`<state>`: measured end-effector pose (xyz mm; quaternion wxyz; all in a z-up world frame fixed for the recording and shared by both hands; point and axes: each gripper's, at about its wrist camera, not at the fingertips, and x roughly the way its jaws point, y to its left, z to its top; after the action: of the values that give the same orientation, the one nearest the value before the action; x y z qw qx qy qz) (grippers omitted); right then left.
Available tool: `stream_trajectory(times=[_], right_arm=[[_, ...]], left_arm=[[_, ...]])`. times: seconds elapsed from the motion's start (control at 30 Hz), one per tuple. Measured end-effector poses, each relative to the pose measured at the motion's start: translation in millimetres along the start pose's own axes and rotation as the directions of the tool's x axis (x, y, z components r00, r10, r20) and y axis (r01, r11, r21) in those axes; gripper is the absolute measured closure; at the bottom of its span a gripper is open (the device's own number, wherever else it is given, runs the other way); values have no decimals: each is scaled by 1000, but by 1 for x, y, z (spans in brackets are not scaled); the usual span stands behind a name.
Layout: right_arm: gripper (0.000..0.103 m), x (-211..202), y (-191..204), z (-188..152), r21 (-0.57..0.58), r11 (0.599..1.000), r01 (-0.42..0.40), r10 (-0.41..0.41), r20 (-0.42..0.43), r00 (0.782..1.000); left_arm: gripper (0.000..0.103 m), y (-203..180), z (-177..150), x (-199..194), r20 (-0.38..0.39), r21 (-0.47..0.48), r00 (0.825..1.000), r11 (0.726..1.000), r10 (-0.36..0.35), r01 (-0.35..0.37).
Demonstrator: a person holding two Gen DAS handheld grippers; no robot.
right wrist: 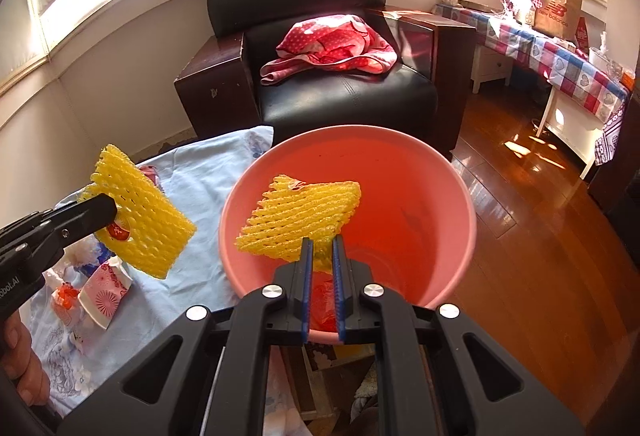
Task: Collect trash
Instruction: 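Carry both yellow foam nets over the pink basin, then open both tools to drop the foam nets into the basin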
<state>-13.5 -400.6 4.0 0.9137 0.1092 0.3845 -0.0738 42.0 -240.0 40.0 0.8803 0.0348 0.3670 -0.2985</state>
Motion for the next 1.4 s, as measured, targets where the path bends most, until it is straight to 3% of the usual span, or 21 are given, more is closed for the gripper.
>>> stream_trajectory(times=[0.37, 0.73, 1.2, 1.4], right_arm=[[93, 26, -32, 4, 41, 998, 45, -44, -32, 999], [93, 55, -41, 2, 29, 995, 91, -88, -96, 992], [93, 68, -42, -2, 32, 992, 120, -114, -141, 983], [91, 67, -42, -3, 37, 993, 111, -105, -146, 984]], left_arm=[[92, -35, 14, 69, -86, 54, 996, 998, 25, -20], [92, -43, 9, 112, -185, 62, 982, 998, 37, -26], [88, -40, 5, 122, -207, 41, 978, 999, 37, -30], [74, -37, 5, 115, -189, 39, 981, 999, 38, -31]])
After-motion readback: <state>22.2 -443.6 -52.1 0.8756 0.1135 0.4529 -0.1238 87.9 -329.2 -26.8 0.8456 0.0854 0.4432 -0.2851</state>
